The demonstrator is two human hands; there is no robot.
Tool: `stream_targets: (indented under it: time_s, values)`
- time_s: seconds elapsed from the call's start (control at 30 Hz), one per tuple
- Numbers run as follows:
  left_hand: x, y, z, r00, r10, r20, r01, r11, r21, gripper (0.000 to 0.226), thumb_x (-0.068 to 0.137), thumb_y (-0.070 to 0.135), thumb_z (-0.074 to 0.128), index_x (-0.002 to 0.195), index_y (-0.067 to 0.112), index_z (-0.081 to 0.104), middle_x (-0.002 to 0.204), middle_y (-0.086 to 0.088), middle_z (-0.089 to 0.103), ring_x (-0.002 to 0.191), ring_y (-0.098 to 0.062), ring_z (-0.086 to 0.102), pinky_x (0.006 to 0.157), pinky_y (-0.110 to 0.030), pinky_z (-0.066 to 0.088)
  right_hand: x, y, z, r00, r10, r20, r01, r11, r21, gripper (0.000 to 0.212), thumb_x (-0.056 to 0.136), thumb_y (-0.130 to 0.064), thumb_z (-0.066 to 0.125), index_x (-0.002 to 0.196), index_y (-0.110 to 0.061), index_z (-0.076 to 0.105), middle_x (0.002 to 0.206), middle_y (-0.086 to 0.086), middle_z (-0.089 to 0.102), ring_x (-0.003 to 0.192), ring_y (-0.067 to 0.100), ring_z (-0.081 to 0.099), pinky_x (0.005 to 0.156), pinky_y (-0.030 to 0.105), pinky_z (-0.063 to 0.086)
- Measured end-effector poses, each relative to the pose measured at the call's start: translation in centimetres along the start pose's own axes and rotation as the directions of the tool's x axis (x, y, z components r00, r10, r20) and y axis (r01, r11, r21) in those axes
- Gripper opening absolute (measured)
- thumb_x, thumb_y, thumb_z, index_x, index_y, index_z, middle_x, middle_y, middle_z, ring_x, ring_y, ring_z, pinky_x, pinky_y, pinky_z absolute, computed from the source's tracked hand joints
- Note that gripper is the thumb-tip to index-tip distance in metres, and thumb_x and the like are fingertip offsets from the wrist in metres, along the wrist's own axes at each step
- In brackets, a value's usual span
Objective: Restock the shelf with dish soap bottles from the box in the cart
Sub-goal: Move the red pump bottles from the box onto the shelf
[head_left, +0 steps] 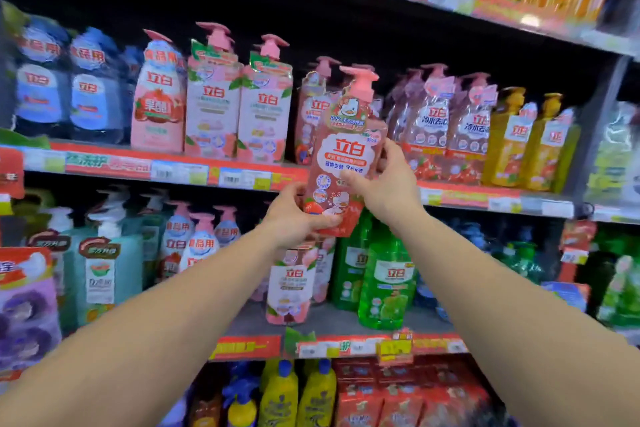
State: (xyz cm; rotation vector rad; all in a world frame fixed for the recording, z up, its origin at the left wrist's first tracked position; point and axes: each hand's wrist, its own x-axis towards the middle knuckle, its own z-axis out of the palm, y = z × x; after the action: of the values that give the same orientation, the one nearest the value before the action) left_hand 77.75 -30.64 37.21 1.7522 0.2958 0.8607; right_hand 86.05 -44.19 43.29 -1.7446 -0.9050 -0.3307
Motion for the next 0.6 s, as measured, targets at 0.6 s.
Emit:
stream_targets:
  time_s: [0.6]
  values:
    - [16.9, 4.6, 0.8, 0.997, 0.024, -0.07, 0.004, 0.926, 0.379, 0.047, 0.067, 0.025, 0.089, 0.107, 0.015, 0.066, 0.103, 0.001, 0.072, 0.09, -0.014, 0.067, 0.084, -0.029, 0.053, 18.3, 2.7, 2.1, 0.991, -0.132, 0.0, 0.131, 0.988, 0.076, 0.075, 0.075, -0.037, 0.08, 0.138, -0.024, 0.041, 0.121, -0.011, 0.061, 0.108, 0.013, 0.061, 0.095, 0.036, 0.05]
